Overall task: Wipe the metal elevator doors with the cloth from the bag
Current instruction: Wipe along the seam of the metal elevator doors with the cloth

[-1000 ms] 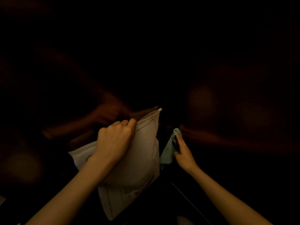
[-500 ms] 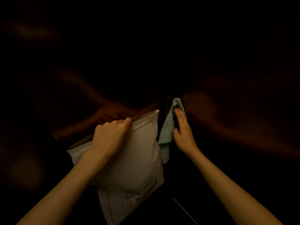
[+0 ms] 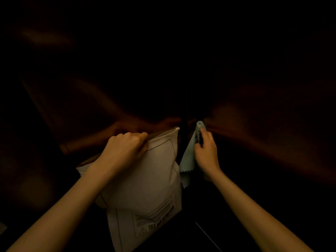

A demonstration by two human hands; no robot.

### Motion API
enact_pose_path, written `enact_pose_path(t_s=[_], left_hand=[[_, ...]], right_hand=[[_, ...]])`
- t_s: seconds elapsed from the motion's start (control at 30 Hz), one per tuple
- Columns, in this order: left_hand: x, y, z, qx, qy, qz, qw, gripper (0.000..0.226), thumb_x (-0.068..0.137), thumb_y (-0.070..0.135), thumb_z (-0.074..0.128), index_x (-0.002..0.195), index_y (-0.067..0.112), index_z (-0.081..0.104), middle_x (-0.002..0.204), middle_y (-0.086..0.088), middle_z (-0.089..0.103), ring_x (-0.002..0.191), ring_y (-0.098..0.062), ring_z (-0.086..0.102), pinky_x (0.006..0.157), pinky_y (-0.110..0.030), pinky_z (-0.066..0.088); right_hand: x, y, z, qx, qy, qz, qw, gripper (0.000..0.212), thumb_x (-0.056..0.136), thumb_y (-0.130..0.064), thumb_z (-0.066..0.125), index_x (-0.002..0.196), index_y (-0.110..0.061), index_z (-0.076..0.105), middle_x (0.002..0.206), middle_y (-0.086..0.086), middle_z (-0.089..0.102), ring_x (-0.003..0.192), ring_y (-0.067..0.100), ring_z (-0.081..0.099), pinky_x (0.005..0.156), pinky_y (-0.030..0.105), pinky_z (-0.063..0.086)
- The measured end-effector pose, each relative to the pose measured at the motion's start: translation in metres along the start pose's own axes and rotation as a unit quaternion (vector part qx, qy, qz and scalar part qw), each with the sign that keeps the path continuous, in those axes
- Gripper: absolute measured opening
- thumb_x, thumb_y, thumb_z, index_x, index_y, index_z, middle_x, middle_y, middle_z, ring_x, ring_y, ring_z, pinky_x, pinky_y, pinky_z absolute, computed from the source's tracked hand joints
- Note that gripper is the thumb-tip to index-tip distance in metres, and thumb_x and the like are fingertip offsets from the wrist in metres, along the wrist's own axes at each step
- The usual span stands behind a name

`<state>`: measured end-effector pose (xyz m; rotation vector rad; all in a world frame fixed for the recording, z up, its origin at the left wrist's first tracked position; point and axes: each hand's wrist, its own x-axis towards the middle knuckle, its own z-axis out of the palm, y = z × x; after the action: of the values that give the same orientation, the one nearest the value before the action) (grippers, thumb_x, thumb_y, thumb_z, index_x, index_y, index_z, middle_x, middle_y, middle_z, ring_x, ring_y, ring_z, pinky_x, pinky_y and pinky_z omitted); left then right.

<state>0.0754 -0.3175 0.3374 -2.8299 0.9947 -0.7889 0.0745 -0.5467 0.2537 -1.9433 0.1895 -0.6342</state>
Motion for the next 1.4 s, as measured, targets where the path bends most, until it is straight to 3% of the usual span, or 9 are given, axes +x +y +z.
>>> enact_pose_path(t_s=[0.13,0.27,0.57,0.77,0.9,1.07,1.2,1.4], left_hand=[[0.000,-0.002,0.000,-0.007,-0.002,0.018,1.000,0.012,0.095,0.028,0.049,0.090,0.018,0.054,0.080,0.000,0.057,0.064,-0.023,0.056,0.044,-0.025,0.022],[0.001,-0.005,0.003,-0.008,0.001,0.039,0.999,0.015,0.095,0.028,0.047,0.089,0.016,0.054,0.080,-0.003,0.058,0.063,-0.026,0.057,0.047,-0.030,0.035],[0.001,-0.007,0.004,-0.005,0.051,0.070,0.996,0.033,0.088,0.035,0.032,0.082,0.014,0.056,0.068,-0.003,0.058,0.046,-0.026,0.053,0.036,-0.028,0.035],[-0.001,-0.005,0.006,0.009,0.049,0.059,0.997,0.028,0.090,0.033,0.035,0.078,0.015,0.053,0.065,-0.001,0.053,0.042,-0.021,0.046,0.039,-0.017,0.015],[-0.007,-0.003,0.008,0.021,0.047,0.041,0.998,0.031,0.092,0.034,0.034,0.078,0.015,0.054,0.064,-0.001,0.051,0.040,-0.021,0.043,0.040,-0.018,0.016],[-0.013,-0.005,0.009,0.035,0.035,0.051,0.997,0.035,0.092,0.031,0.035,0.082,0.010,0.060,0.065,-0.005,0.055,0.036,-0.019,0.040,0.036,-0.020,0.018],[-0.012,-0.010,0.014,0.025,0.048,0.065,0.996,0.038,0.094,0.032,0.035,0.087,0.008,0.064,0.071,-0.008,0.060,0.042,-0.024,0.049,0.033,-0.030,0.038],[-0.014,-0.009,0.021,0.043,0.080,0.061,0.994,0.042,0.097,0.034,0.035,0.087,0.009,0.066,0.076,-0.008,0.065,0.046,-0.029,0.054,0.038,-0.033,0.042]], right_hand=[[0.012,-0.020,-0.007,0.013,0.003,-0.032,0.999,0.056,0.093,-0.001,0.039,0.146,-0.016,0.026,0.146,-0.003,0.027,0.123,0.008,0.035,0.099,0.016,0.028],[-0.007,0.030,0.010,-0.041,-0.006,-0.066,0.997,0.063,0.090,0.005,0.041,0.146,-0.019,0.026,0.152,-0.005,0.019,0.134,0.011,0.027,0.108,0.024,0.026],[-0.081,0.150,0.048,-0.005,-0.109,0.146,0.983,0.072,0.081,0.022,0.032,0.145,-0.011,0.021,0.152,0.008,0.022,0.138,0.021,0.026,0.104,0.019,0.019],[-0.052,0.107,0.048,0.041,-0.040,0.074,0.996,0.066,0.089,0.014,0.035,0.146,-0.015,0.021,0.154,0.000,0.013,0.136,0.012,0.022,0.113,0.029,0.018],[-0.040,0.097,0.041,0.052,-0.012,0.025,0.998,0.060,0.089,0.012,0.038,0.144,-0.012,0.028,0.146,0.000,0.023,0.125,0.003,0.026,0.108,0.020,0.019],[-0.079,0.168,0.062,0.016,-0.073,0.113,0.991,0.068,0.086,0.017,0.035,0.146,-0.013,0.022,0.151,0.003,0.021,0.133,0.014,0.028,0.112,0.028,0.024],[-0.098,0.228,0.080,0.009,-0.106,0.178,0.978,0.066,0.079,0.028,0.033,0.140,0.001,0.028,0.147,0.017,0.027,0.138,0.029,0.026,0.107,0.014,0.016],[-0.098,0.267,0.093,-0.054,-0.175,0.247,0.952,0.056,0.083,0.022,0.033,0.136,0.005,0.031,0.143,0.023,0.029,0.136,0.035,0.028,0.107,0.023,0.017]])
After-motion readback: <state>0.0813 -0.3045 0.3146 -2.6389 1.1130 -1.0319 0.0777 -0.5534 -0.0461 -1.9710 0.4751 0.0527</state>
